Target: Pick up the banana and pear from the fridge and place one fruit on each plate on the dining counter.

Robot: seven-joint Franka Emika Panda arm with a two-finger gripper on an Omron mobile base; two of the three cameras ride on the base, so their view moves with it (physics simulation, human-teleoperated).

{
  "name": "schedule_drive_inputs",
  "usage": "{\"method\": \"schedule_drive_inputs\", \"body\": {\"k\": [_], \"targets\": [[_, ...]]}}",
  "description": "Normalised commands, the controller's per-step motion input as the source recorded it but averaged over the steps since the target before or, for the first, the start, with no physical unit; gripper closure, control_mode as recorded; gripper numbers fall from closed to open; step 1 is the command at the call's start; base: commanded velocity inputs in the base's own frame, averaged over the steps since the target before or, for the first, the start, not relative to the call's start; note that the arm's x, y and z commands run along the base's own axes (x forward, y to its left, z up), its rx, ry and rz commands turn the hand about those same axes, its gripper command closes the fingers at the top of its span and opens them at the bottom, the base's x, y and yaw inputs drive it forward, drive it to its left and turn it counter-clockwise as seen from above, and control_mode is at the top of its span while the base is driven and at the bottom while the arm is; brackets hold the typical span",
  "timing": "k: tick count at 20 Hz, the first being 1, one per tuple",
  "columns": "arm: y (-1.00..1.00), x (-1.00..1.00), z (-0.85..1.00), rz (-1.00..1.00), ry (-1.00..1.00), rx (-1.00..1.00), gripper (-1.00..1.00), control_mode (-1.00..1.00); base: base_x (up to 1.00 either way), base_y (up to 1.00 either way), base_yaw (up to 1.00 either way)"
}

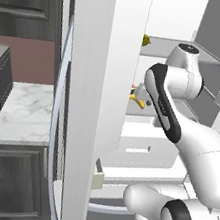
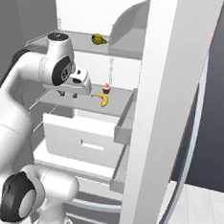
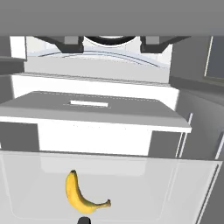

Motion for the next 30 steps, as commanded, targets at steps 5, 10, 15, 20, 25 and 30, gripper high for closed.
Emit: {"method": "schedule_drive_inputs", "body": {"k": [5,10,15,20,25,30], "targets": [[-0.02,-0.02,-0.02,0.01,-0.01,0.00,-1.00,-1.00,0.00,0.00,0.00],[-0.22,0.01,-0.16,0.05,-0.06,0.04,-1.00,-1.00,0.00,0.00,0.00],[-0.24,0.15,-0.16,0.07,-0.02,0.02,-1.00,-1.00,0.00,0.00,0.00],[-0.29,0.38,-0.09,0.05,0.00,0.01,-1.00,-1.00,0.00,0.00,0.00],[-0.21,0.51,-0.23,0.05,0.00,0.02,-1.00,-1.00,0.00,0.00,0.00],[0.00,0.62,-0.25,0.06,0.00,0.01,-1.00,-1.00,0.00,0.00,0.00]]}}
